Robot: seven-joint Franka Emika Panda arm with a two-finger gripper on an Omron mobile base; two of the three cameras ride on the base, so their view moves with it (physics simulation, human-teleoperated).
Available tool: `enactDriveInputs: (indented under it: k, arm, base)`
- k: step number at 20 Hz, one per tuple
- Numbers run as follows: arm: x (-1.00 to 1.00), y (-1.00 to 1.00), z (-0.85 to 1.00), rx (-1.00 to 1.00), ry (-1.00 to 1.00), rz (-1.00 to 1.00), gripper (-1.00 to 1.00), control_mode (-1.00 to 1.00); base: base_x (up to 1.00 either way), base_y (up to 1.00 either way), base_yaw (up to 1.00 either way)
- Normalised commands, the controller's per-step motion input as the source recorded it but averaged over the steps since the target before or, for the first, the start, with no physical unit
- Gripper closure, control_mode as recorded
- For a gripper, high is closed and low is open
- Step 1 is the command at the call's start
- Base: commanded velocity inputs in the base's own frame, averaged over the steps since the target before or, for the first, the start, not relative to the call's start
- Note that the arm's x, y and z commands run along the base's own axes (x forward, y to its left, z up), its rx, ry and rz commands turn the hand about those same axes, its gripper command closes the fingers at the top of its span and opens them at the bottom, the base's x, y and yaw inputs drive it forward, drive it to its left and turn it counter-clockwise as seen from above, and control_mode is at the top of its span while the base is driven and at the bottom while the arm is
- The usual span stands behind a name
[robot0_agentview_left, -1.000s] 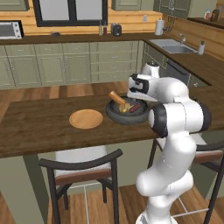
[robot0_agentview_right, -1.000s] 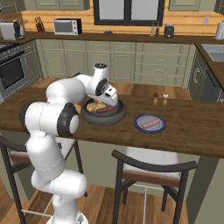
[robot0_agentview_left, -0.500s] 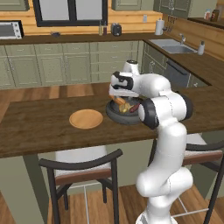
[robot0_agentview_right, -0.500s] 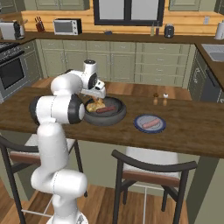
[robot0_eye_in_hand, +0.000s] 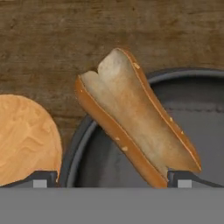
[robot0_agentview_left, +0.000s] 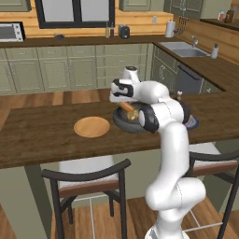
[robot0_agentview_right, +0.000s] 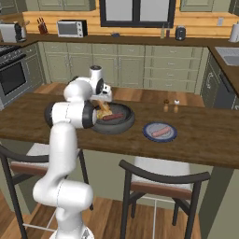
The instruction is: Place one bun and one sausage from the bowl on each plate.
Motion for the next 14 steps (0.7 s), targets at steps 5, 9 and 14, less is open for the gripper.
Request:
enactDriveInputs:
  k: [5, 9, 14]
  arm:
    - [0.7, 0.0, -0.05, -0.12, -0.08, 0.02, -1.0, -1.0]
    - [0.65, 0.0, -0.3, -0.08, 0.03, 0.01, -1.0, -1.0]
    - [0.07, 0.0, -0.14, -0.03, 0.04, 0.0, 1.0, -1.0]
  base:
    - [0.0, 0.0, 0.0]
    - [0.0, 0.0, 0.0]
    - [0.0, 0.0, 0.0]
